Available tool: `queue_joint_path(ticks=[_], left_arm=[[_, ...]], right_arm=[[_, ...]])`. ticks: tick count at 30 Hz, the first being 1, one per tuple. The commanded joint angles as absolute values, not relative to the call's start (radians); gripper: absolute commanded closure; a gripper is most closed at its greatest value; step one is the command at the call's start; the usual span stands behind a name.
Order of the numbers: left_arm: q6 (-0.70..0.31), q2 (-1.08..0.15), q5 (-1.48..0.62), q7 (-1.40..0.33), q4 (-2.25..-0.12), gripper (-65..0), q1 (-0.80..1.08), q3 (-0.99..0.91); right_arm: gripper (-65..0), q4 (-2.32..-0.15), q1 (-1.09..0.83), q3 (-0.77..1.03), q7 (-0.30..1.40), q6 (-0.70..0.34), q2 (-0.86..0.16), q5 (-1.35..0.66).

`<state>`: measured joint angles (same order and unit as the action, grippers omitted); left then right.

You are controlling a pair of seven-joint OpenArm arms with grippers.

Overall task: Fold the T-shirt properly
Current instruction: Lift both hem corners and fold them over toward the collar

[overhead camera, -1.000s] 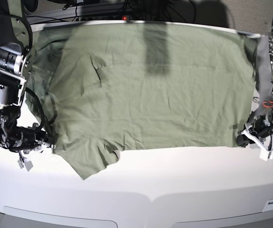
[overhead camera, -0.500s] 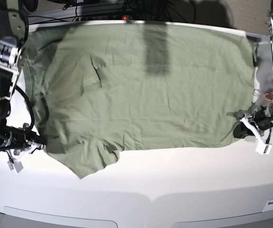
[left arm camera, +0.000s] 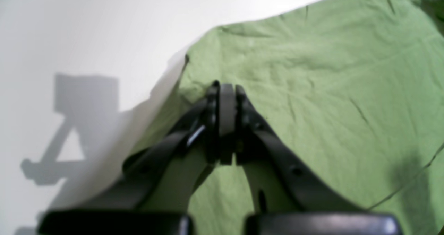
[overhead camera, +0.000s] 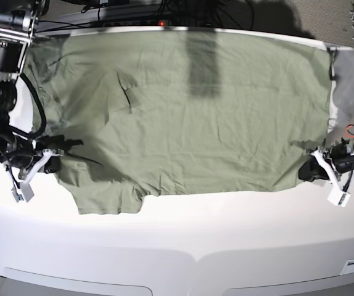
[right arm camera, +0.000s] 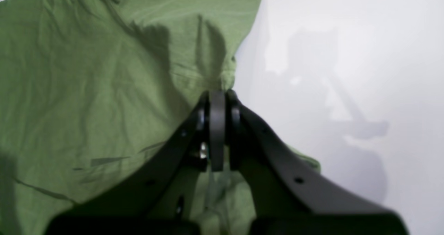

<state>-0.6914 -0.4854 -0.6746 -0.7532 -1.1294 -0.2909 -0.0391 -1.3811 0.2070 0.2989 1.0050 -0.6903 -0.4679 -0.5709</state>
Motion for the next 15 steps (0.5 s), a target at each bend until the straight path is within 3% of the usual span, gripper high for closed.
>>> queue_joint_path(ticks=[1,15], left_arm=[[-0.698,-0.511,-0.702,-0.741,-1.153,0.0,-0.315,-0.047],[-0.698,-0.538,-0.873,-0.852,-1.179,0.0,-0.233,-0.203]], right_arm=[[0.0,-1.411,0.217,0.314,0.99,-0.698,-0.487,-0.58],[0.0,-1.508,0.146,0.354,0.991,-0.698,-0.496,-0.551]])
